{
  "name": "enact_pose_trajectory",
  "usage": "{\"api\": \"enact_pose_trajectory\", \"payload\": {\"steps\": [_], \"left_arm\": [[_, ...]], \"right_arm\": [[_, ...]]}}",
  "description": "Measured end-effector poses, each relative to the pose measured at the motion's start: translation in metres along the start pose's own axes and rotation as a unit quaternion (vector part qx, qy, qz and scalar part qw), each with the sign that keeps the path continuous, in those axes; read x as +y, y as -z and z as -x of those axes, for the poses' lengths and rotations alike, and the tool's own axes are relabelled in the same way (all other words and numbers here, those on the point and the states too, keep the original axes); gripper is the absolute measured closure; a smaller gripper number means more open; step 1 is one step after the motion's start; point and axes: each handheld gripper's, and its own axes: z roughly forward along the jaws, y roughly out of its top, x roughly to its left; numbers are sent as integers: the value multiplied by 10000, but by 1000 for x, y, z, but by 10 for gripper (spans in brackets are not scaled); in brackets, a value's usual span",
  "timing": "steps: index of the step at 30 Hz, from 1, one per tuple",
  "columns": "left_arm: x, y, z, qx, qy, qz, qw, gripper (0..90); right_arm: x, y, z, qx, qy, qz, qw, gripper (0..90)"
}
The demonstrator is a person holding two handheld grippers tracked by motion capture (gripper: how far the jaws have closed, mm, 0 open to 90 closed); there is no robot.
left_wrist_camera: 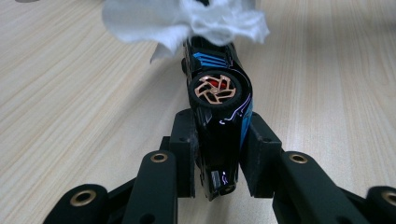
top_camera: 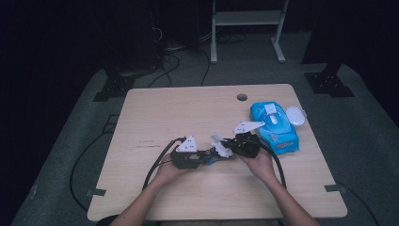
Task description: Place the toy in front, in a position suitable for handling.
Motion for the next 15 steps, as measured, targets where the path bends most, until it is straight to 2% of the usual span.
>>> {"api": "enact_pose_trajectory", "payload": {"steps": [5, 6, 8, 10, 13, 15], "left_arm": [[-1, 1, 0, -1, 7, -2, 10000, 688], [-1, 1, 0, -7, 43, 11, 10000, 688], [-1, 1, 0, -9, 43, 12, 10000, 688], [-1, 1, 0, -15, 45, 13, 10000, 687], [-2, 1, -1, -26, 60, 23, 10000, 687], [-2, 1, -1, -34, 63, 31, 10000, 687]], "right_arm": [[-1, 2, 2, -43, 44, -2, 10000, 844], [-5, 9, 10, -201, -34, 30, 9998, 844], [-8, 13, 15, -287, -84, 20, 9996, 844], [-15, 23, 26, -439, -281, 77, 9986, 844], [-22, 29, 35, -564, -441, 50, 9974, 844], [-25, 29, 38, -546, -505, 5, 9972, 844]]}}
